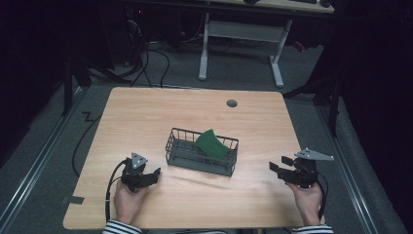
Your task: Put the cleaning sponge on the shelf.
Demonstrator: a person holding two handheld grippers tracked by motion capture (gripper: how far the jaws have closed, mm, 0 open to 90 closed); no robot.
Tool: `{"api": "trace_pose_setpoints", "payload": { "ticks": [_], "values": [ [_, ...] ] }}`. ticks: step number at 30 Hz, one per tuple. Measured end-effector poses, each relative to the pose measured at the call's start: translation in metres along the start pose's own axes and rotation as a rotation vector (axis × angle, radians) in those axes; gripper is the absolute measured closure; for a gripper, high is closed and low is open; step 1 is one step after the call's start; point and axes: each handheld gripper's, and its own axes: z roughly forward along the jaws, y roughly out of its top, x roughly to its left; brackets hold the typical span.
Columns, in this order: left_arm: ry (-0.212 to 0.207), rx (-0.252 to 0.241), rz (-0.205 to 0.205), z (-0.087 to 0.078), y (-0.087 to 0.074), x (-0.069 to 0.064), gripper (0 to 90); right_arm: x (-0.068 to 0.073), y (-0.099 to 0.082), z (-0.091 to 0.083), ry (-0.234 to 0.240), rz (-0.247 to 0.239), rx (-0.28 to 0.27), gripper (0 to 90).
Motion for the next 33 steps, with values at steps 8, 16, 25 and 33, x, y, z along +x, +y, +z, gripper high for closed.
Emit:
{"api": "trace_pose_setpoints", "payload": {
  "ticks": [8, 16, 25, 33],
  "values": [
    [0.001, -0.001, 0.0, 0.0, 0.0, 0.0, 28.8, 0.006, -0.006, 0.021, 0.001, -0.013, 0.007, 38.0],
    [0.001, -0.001, 0.0, 0.0, 0.0, 0.0, 28.8, 0.011, -0.013, 0.041, -0.037, -0.038, 0.019, 37.9],
    [0.001, -0.001, 0.0, 0.0, 0.0, 0.0, 28.8, 0.015, -0.024, 0.056, -0.077, -0.062, 0.046, 36.6],
    [0.001, -0.001, 0.001, 0.0, 0.0, 0.0, 28.8, 0.019, -0.039, 0.071, -0.114, -0.104, 0.076, 30.6]
  ]
}}
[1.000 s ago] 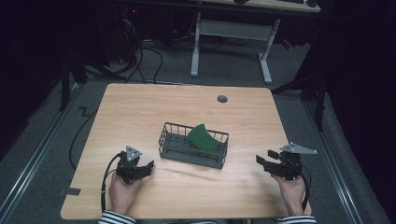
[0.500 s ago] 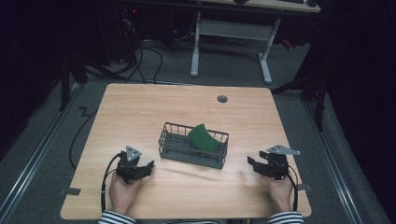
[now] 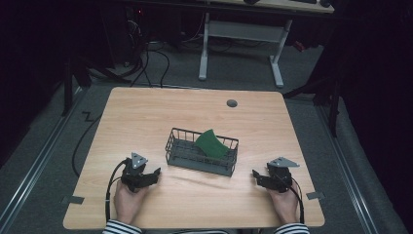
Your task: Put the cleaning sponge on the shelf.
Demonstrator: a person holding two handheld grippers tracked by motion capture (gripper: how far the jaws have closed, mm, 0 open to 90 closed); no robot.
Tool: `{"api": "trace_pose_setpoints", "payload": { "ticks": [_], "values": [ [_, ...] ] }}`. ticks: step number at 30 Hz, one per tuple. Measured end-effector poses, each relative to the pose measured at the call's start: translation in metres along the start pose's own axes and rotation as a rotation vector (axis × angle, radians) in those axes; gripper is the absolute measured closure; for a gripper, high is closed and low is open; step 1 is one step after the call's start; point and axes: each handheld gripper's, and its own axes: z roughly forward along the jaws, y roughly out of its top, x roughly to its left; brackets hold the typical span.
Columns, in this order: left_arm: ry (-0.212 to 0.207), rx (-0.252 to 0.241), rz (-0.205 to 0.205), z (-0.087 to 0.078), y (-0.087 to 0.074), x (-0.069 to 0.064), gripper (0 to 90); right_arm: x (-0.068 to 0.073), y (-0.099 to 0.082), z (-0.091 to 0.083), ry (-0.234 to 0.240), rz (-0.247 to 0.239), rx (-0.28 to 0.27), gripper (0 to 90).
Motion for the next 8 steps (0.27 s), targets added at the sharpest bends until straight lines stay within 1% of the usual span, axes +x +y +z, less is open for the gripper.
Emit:
{"api": "trace_pose_setpoints", "payload": {
  "ticks": [8],
  "values": [
    [-0.001, -0.001, 0.0, -0.0001, -0.0001, -0.0001, 28.7, 0.0007, 0.0001, 0.0002, -0.004, 0.005, 0.0, 30.3]
  ]
}}
